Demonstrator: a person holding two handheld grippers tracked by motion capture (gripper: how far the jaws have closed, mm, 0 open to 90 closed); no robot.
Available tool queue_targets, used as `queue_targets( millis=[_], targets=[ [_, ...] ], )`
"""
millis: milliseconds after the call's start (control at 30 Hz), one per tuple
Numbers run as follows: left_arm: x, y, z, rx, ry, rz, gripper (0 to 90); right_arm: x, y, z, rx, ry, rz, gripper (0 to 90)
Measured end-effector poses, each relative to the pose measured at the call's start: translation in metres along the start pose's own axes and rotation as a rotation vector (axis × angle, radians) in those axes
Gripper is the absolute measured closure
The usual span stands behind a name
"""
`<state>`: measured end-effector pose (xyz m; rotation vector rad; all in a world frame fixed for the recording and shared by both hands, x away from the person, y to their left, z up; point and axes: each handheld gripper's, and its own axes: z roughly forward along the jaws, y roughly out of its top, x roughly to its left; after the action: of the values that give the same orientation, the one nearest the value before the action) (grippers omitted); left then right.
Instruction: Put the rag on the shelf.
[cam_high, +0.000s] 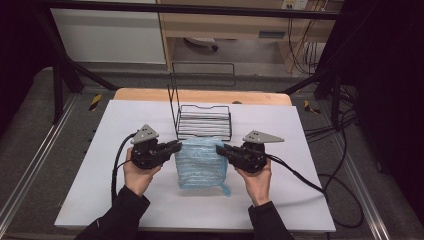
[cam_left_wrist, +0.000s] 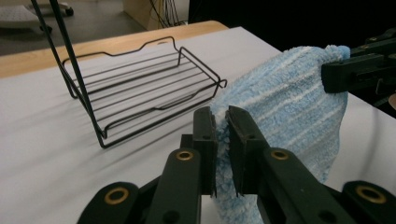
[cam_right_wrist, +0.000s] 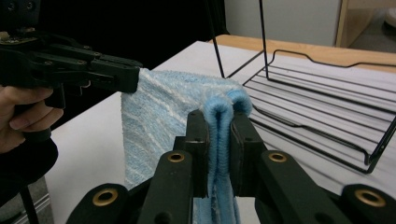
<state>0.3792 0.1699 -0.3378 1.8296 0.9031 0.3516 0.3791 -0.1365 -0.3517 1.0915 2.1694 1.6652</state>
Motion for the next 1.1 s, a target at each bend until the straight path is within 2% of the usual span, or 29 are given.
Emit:
queue_targets(
  millis=[533,700,833,1100],
  targets=[
    [0.000,0.029,-0.010,-0.097,0.000,0.001,81.3,0.013,0.026,-0.013,-0.112,-0.026,-0.056,80.6],
    [0.001,0.037,-0.009,-0.133,-0.005,-0.019,81.3,0.014,0.033,-0.016,-0.152,-0.038,-0.065,80.6],
    [-0.001,0.044,-0.008,-0.157,0.007,-0.014,81.4,0.014,0.038,-0.017,-0.183,-0.049,-0.071,80.7],
    [-0.001,0.055,-0.007,-0.226,-0.014,-0.039,81.5,0.014,0.047,-0.021,-0.239,-0.067,-0.082,80.9]
  ],
)
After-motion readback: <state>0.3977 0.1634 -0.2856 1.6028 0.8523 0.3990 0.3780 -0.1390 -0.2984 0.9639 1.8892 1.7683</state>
